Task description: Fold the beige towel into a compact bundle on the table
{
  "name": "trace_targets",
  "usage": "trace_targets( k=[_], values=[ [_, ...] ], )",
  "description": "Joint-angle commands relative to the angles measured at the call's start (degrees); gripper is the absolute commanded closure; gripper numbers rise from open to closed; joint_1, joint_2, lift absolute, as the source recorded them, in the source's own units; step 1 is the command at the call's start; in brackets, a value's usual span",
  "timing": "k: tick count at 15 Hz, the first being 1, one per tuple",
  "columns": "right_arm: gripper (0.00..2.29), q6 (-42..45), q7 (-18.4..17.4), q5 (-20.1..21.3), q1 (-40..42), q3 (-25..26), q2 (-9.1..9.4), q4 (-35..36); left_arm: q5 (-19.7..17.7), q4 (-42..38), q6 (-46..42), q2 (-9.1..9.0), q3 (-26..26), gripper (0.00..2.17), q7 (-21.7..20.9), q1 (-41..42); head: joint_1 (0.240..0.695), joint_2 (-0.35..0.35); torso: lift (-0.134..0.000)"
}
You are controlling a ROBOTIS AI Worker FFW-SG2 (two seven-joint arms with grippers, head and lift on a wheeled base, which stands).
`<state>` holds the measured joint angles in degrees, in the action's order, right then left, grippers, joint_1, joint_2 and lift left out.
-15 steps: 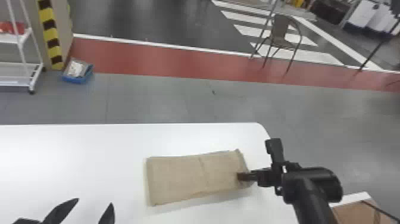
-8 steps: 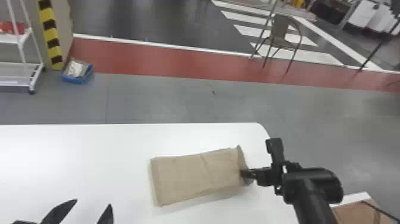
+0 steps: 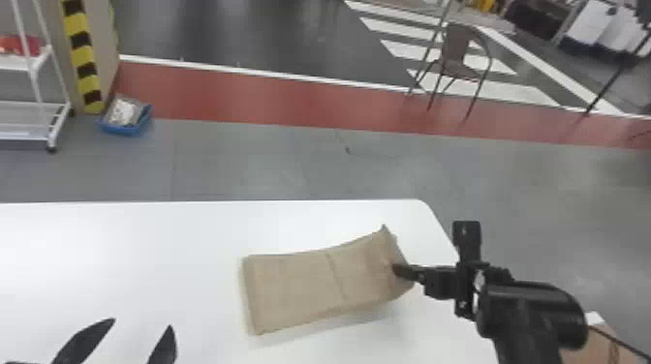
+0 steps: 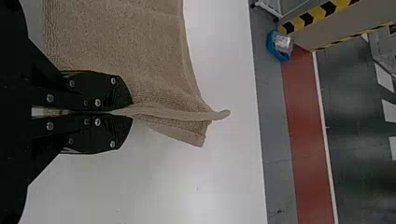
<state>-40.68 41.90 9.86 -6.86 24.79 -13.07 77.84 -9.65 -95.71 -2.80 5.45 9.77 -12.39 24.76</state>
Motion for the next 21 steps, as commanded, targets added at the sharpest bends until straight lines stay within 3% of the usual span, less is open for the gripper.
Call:
trace_targets(
  k=[1, 5, 8, 11, 16, 21],
  values=[
    [1.66, -3.9, 0.5, -0.9, 1.4, 0.0, 0.68, 5.8, 0.0, 0.1, -0.1, 0.00, 0.0, 0.09, 0.0, -0.1, 0.695, -0.350, 0.000],
    [1.66, -9.7, 2.0, -0.9, 3.5, -3.3, 3.40, 15.8, -0.2, 0.2, 0.1, -0.09, -0.6, 0.09, -0.1, -0.2, 0.695, -0.350, 0.000],
    [1.66, -15.0, 2.7, -0.8, 3.8, -6.8, 6.04, 22.8, -0.4, 0.4, 0.1, -0.09, -1.2, 0.09, -0.2, -0.2, 0.695, -0.299, 0.000],
    [1.66, -16.4, 2.8, 0.9, 5.7, -13.2, 6.65, 27.2, -0.6, 0.5, 0.1, -0.09, -1.8, 0.09, -0.3, -0.4, 0.695, -0.226, 0.000],
    [1.66, -15.4, 2.8, 7.0, 7.4, -22.2, 6.92, 28.2, -0.8, 1.6, 0.1, -0.09, -2.3, 0.09, -0.4, -1.3, 0.695, -0.128, 0.000],
    [1.64, -12.4, 1.3, 11.9, 6.8, -28.1, 7.97, 23.8, -0.9, 2.1, 0.1, -0.09, -2.3, 0.09, -0.9, -1.8, 0.695, -0.077, 0.000]
  ],
)
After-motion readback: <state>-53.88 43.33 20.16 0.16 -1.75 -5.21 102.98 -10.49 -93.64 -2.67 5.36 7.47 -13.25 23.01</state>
